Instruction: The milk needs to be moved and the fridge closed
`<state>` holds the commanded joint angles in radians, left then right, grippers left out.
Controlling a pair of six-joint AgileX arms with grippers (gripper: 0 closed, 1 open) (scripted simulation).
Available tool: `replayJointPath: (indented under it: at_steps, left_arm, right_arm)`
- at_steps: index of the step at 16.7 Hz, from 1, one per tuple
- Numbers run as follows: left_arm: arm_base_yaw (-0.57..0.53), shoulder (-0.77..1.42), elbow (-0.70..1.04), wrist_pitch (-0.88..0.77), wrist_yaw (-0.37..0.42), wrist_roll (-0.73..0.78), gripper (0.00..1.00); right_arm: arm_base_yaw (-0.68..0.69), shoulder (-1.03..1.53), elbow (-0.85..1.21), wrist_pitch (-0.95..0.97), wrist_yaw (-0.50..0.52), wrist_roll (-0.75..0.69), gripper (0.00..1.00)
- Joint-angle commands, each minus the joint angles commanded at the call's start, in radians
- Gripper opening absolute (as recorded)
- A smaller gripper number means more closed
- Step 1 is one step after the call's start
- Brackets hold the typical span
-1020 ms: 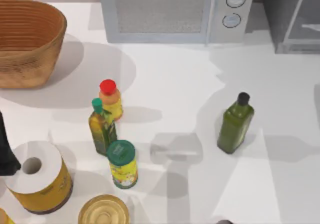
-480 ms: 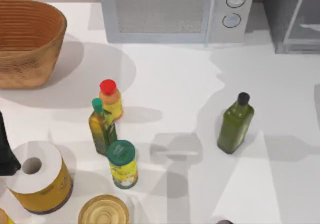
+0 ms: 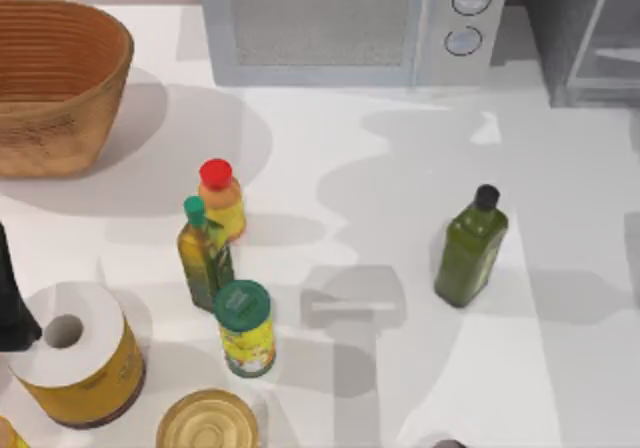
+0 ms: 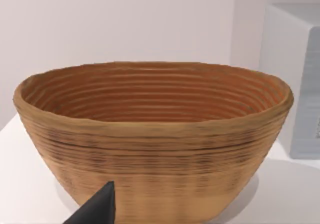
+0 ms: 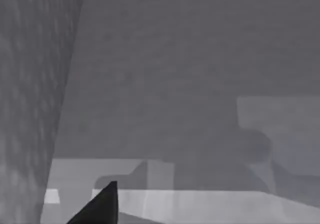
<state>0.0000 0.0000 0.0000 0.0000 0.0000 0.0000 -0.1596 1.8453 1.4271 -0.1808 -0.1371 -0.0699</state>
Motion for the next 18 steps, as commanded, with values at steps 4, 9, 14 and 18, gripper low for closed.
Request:
replayJointPath:
  at_steps: [4, 9, 14, 18]
  left_arm:
    - [0.0, 0.0, 0.0, 0.0, 0.0, 0.0, 1.0]
    - [0.0, 0.0, 0.0, 0.0, 0.0, 0.0, 1.0]
    - [0.0, 0.0, 0.0, 0.0, 0.0, 0.0, 1.0]
    - [0.0, 0.0, 0.0, 0.0, 0.0, 0.0, 1.0]
  right_arm:
    - [0.048, -0.415, -0.316, 0.043, 0.013, 0.011, 1.0]
    - [0.108, -1.057, -0.744, 0.106, 0.043, 0.028, 1.0]
    - [0.144, -1.564, -1.158, 0.153, 0.091, 0.052, 1.0]
    - [0.157, -1.788, -1.372, 0.175, 0.126, 0.067, 1.0]
